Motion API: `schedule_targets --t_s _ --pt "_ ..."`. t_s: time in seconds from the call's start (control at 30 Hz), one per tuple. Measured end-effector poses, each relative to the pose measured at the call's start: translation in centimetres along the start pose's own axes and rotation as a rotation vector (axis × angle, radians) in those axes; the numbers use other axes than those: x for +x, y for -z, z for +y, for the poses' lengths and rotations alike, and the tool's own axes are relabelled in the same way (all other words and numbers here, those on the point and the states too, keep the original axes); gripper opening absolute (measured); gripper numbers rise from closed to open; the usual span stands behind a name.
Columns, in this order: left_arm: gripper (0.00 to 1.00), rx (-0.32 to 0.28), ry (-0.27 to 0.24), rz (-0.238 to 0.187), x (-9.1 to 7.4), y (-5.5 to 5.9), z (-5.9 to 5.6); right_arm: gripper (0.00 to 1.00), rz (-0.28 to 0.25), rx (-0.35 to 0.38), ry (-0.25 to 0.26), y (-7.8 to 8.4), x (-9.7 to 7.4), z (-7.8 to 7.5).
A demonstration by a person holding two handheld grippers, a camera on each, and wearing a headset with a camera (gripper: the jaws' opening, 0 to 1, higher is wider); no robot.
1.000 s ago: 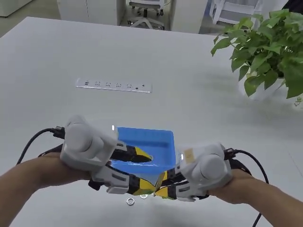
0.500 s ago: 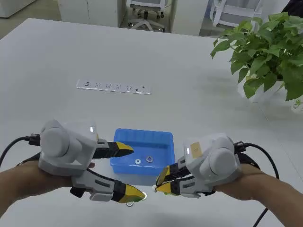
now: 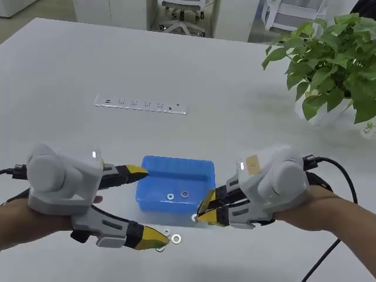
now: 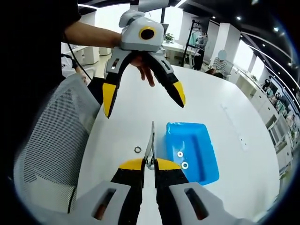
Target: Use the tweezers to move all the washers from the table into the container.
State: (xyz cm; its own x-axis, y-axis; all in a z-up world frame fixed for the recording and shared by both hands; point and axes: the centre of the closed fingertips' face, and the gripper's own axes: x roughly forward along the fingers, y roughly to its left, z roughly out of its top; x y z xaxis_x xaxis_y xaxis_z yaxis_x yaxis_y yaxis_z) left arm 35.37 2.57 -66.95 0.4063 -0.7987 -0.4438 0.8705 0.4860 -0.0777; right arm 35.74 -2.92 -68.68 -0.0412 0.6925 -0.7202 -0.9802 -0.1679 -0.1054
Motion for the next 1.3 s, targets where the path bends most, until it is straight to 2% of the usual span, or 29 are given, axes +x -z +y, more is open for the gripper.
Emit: schedule_targets --t_s 0.3,0.53,0.97,1.3 --pt "0.92 -0.004 -0.02 -0.005 -0.6 0.1 -0.1 0.09 -0.018 0.001 0.019 -1.0 -1.2 -1.5" --pt "0.96 -0.016 -0.038 -0.016 -1.2 0.0 0.1 0.09 -0.012 -0.007 0.029 -0.8 -1.3 -2.9" --pt "0.99 -0.057 -0.068 -0.021 -1.9 0.4 0.4 0.09 0.008 -0.035 0.051 0.4 -0.3 -5.6" --pt "0.99 -0.083 -0.089 -0.036 -2.2 0.5 0.5 0.09 0.029 -0.062 0.04 1.5 1.2 -6.7"
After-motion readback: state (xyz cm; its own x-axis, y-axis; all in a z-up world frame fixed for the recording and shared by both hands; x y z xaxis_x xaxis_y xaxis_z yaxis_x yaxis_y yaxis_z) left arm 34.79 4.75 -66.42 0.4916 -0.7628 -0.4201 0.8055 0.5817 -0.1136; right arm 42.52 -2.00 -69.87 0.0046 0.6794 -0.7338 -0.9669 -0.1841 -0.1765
